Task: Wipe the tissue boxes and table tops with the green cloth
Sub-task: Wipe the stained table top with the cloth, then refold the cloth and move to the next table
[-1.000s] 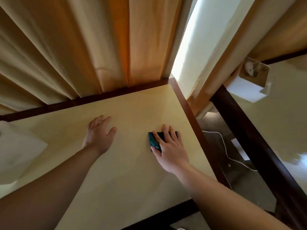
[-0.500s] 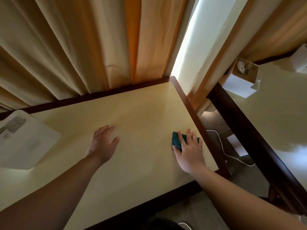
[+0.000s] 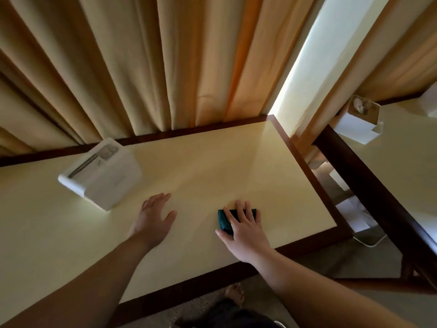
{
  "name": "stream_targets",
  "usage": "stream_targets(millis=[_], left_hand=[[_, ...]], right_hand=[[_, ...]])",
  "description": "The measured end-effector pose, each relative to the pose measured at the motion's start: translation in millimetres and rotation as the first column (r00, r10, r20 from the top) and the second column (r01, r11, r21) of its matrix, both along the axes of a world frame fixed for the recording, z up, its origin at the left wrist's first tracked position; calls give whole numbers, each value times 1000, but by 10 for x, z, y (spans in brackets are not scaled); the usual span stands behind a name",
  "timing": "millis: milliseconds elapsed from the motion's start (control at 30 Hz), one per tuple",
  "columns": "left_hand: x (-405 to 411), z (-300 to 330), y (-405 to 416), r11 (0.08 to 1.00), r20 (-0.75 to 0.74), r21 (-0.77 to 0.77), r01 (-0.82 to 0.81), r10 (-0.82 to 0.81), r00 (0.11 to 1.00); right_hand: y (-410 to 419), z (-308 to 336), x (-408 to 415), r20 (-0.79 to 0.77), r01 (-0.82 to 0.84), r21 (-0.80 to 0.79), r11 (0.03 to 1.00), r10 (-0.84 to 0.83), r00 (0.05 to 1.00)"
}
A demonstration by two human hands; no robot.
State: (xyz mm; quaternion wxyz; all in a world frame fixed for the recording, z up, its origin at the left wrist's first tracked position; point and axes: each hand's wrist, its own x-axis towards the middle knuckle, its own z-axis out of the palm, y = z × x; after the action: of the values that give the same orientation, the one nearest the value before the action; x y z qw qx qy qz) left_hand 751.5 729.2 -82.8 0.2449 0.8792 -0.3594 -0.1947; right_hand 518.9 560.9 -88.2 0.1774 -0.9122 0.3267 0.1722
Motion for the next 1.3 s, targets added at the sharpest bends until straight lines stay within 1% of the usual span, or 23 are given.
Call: stream_targets(millis=[67, 167, 267, 433, 500, 600, 700, 733, 800, 933, 1067, 1200, 1300], left_hand=[[25, 47, 198, 999, 2, -20, -30, 30, 1000], [46, 140, 464, 997, 10, -40, -71, 71, 997], [46, 205, 700, 990, 3, -69, -121, 122, 993], [84, 330, 1031, 940, -26, -182, -287, 288, 957], [114, 432, 1121, 894, -34, -221, -390, 393, 919], [210, 569, 1178, 769, -67, -302, -563, 572, 817], [398, 730, 1132, 661, -163, -279, -696, 682, 713], [475, 768, 1094, 646, -186, -264, -716, 695, 695], [610, 852, 1002, 642, -212, -246, -726, 695, 687], [811, 899, 835, 679, -239, -207, -704, 663, 709], [929, 828, 796, 681, -294, -242, -691, 627, 721], [1046, 861, 859, 725, -295, -209, -656, 593, 749], [1197, 867, 940, 749, -389, -193, -633, 534, 751]], right_hand=[[25, 101, 96, -2, 9, -18, 1000, -9, 1000], [92, 233, 298, 24, -29, -63, 998, 31, 999], [184, 346, 535, 64, -62, -57, 996, 66, 996], [373, 539, 943, 155, -108, -44, 993, 113, 981], [434, 637, 1179, 189, -110, -32, 993, 114, 975], [510, 826, 1634, 239, -89, 40, 995, 77, 968], [578, 1020, 2080, 283, -134, 41, 990, 117, 952], [602, 1073, 2213, 296, -147, 35, 989, 130, 946], [651, 1155, 2445, 307, -159, 22, 987, 144, 941], [747, 1203, 2757, 291, -177, 10, 984, 167, 942], [799, 1180, 2847, 313, -164, 40, 986, 144, 939], [762, 1209, 2836, 387, -160, 35, 986, 134, 912], [711, 1209, 2856, 415, -128, 50, 991, 96, 905]])
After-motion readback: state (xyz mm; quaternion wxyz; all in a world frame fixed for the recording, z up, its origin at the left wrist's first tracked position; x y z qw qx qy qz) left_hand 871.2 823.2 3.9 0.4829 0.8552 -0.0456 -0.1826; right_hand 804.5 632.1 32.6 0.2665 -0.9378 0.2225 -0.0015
